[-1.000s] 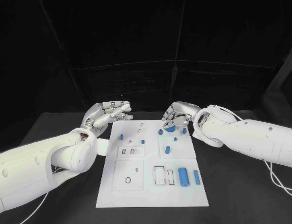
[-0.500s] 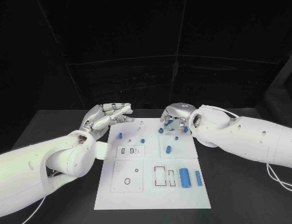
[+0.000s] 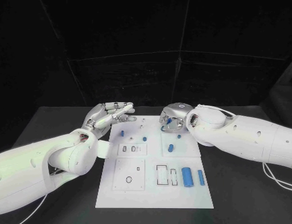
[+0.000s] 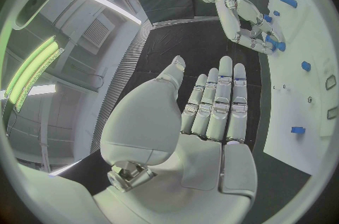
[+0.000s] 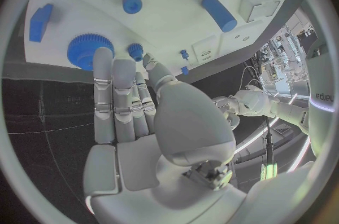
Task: Assemble the parts on the task board
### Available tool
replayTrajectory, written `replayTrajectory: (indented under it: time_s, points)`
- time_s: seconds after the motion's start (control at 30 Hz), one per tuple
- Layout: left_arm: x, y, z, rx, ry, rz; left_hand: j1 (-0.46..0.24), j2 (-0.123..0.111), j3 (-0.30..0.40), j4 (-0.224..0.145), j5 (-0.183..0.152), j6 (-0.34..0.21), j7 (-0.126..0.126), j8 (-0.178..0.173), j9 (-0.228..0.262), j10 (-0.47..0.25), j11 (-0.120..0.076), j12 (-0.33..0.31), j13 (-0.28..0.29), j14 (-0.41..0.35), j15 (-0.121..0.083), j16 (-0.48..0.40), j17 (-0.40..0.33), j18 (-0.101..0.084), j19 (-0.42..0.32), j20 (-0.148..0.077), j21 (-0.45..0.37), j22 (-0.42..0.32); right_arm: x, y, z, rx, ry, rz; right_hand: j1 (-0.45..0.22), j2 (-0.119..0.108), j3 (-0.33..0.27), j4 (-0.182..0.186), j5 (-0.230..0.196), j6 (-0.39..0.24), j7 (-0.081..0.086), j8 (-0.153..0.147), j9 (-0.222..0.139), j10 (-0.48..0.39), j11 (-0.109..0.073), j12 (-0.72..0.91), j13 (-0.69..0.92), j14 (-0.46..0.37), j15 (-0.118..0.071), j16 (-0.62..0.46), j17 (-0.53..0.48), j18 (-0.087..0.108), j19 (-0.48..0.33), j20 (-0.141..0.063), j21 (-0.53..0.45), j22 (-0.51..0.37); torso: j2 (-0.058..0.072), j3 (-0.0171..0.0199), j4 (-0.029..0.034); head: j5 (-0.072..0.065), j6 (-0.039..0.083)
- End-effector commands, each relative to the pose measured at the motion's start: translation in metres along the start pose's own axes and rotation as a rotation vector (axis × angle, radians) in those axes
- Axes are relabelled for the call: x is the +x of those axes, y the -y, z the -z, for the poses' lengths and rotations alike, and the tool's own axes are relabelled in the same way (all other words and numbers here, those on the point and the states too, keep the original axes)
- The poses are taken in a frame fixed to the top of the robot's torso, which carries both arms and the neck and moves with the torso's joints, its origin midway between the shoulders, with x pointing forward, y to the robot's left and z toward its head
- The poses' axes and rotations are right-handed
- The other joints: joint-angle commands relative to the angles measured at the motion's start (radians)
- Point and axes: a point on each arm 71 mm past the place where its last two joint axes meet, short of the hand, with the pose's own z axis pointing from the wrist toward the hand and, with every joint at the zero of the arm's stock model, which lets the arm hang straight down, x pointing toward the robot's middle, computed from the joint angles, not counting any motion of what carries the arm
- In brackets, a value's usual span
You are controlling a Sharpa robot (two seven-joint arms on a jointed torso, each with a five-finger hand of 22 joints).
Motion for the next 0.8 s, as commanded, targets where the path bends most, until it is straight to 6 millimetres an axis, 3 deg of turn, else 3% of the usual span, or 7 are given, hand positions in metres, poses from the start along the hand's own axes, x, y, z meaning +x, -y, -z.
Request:
replayTrajectory:
  time_s: [0.03,0.3,0.4,0.57,0.8]
  points:
    - [0.0023,0.0017,-0.0008,0.001,-0.024,0.013,0.002,0.010,-0.008,-0.001,-0.002,0.004,0.006,-0.006,-0.001,0.007,0.003,-0.004,-0.001,-0.006,0.001,-0.003,0.002,0.015,0.009,0.000,-0.006,-0.002,-0.0003,-0.0007,-0.0013,-0.009,-0.018,0.021,-0.003,-0.010,0.013,0.003,0.005,0.010,-0.001,0.003,0.000,0.006,0.003,-0.005,-0.002,0.006,-0.003,0.015,0.015,0.004,0.003,0.002,0.017,0.017,0.007,0.0014,0.0024,-0.001,0.001]
    - [0.0005,0.0023,-0.0022,0.001,-0.022,0.011,0.003,0.012,-0.008,-0.002,-0.002,0.005,0.006,-0.006,-0.001,0.007,0.003,-0.005,-0.001,-0.007,0.001,-0.003,0.002,0.015,0.009,0.000,-0.007,-0.002,0.0020,0.0002,-0.0049,-0.001,-0.042,0.025,-0.007,-0.018,0.053,0.017,0.004,0.027,-0.001,0.003,0.000,0.015,0.002,-0.007,-0.002,0.009,-0.002,0.089,0.090,-0.006,0.018,0.004,0.090,0.102,0.012,0.0024,0.0049,-0.005,-0.001]
    - [-0.0003,0.0022,-0.0028,0.000,-0.022,0.010,0.005,0.014,-0.008,-0.003,-0.002,0.005,0.006,-0.006,-0.001,0.008,0.003,-0.005,-0.001,-0.007,0.001,-0.003,0.003,0.015,0.010,0.000,-0.008,-0.003,0.0030,0.0012,-0.0052,0.007,-0.055,0.027,-0.007,-0.022,0.067,0.020,0.006,0.033,-0.001,0.003,0.000,0.021,0.001,-0.007,-0.002,0.010,-0.003,0.110,0.111,-0.009,0.023,0.004,0.111,0.125,0.014,0.0024,0.0053,-0.012,-0.001]
    - [-0.0010,0.0033,-0.0034,0.000,-0.024,0.010,0.005,0.014,-0.008,-0.003,-0.002,0.005,0.006,-0.006,-0.001,0.008,0.003,-0.005,-0.001,-0.007,0.001,-0.003,0.003,0.015,0.010,0.000,-0.008,-0.003,0.0039,0.0030,-0.0044,0.019,-0.069,0.029,-0.010,-0.033,0.089,0.027,0.007,0.037,-0.001,0.001,0.000,0.024,0.002,-0.008,-0.002,0.008,-0.003,0.131,0.131,-0.011,0.022,0.005,0.132,0.146,0.018,0.0033,0.0030,-0.008,0.001]
    - [-0.0014,0.0034,-0.0042,-0.002,-0.025,0.010,0.007,0.016,-0.009,-0.005,-0.002,0.005,0.006,-0.007,-0.001,0.008,0.003,-0.006,-0.001,-0.007,0.001,-0.003,0.005,0.015,0.011,0.000,-0.009,-0.003,0.0046,0.0036,-0.0053,0.024,-0.076,0.030,-0.010,-0.033,0.089,0.027,0.007,0.037,-0.001,0.001,0.000,0.024,0.002,-0.008,-0.002,0.008,-0.003,0.131,0.131,-0.011,0.022,0.005,0.132,0.146,0.020,0.0034,0.0050,-0.006,-0.001]
